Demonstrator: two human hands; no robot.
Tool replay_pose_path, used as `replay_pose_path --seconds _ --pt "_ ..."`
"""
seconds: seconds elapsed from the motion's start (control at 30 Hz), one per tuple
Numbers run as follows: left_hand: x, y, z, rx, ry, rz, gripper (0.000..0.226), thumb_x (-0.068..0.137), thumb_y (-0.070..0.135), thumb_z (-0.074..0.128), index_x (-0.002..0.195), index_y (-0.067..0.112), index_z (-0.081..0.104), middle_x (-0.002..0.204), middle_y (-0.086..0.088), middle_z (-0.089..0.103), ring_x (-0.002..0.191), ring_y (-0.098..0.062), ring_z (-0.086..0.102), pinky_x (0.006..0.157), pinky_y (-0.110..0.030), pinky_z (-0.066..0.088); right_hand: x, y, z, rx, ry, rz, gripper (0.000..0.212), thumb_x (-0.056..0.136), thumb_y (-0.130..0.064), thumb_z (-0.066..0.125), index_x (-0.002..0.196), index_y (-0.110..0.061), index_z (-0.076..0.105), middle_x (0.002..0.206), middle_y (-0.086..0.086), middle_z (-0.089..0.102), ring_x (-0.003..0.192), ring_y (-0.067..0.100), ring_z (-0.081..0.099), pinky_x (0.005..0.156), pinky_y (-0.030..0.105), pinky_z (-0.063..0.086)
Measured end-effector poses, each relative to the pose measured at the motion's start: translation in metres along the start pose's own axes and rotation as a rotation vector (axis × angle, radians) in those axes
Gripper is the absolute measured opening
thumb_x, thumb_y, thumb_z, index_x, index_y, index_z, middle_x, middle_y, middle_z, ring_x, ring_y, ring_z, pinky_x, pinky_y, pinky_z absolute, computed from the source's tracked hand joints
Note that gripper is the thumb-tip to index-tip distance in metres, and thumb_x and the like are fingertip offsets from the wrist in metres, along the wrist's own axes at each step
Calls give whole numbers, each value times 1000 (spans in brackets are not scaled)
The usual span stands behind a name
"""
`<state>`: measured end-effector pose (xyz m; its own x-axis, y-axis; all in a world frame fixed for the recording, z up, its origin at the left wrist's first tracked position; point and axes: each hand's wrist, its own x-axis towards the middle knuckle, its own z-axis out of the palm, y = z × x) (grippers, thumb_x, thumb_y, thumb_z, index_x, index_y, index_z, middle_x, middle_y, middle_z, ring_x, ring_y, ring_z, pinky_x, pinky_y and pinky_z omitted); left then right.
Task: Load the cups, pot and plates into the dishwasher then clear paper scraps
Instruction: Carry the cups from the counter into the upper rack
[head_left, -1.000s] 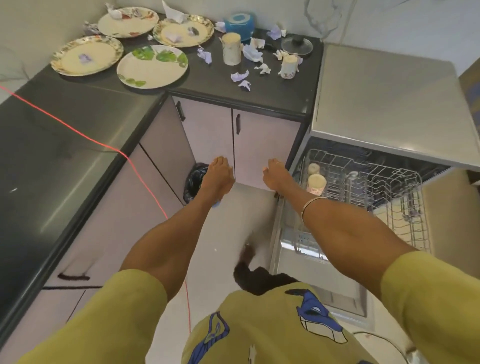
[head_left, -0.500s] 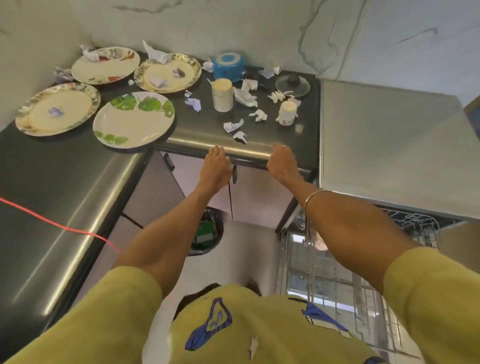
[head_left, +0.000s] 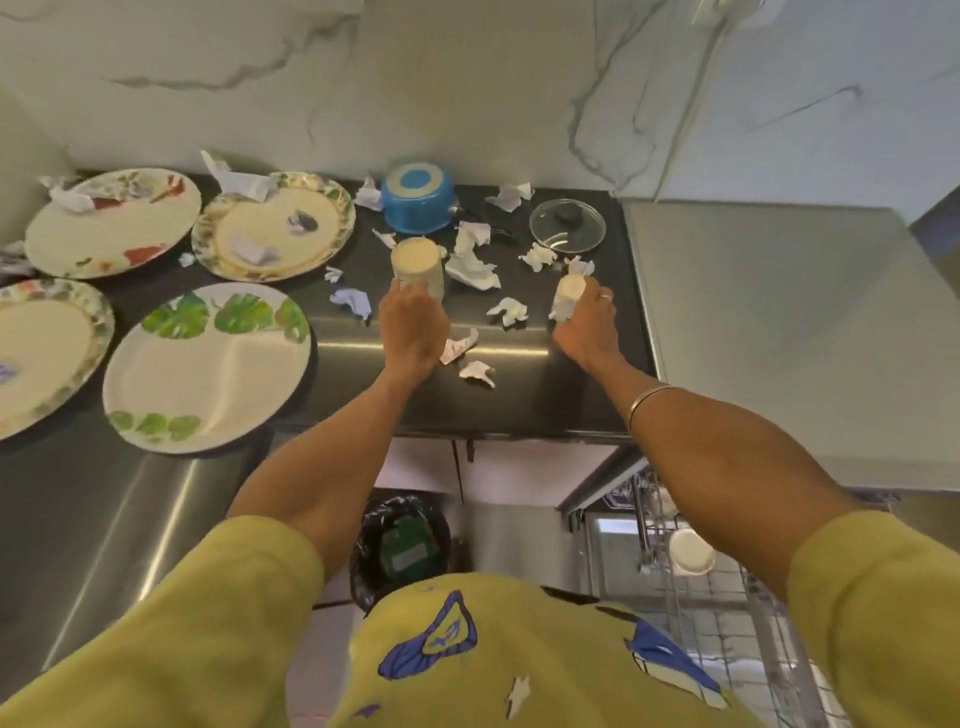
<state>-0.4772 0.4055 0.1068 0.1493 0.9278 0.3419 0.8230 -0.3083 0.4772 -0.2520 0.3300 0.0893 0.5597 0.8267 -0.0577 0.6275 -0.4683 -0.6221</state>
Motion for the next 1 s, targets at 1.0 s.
replay_pose_path --seconds 1.0 --pt "115 0 36 153 -554 -293 98 70 29 87 147 18 28 151 -17 30 136 -45 34 104 -54 41 92 4 7 -177 -256 138 87 76 -28 84 144 -19 30 144 22 27 125 44 47 100 43 46"
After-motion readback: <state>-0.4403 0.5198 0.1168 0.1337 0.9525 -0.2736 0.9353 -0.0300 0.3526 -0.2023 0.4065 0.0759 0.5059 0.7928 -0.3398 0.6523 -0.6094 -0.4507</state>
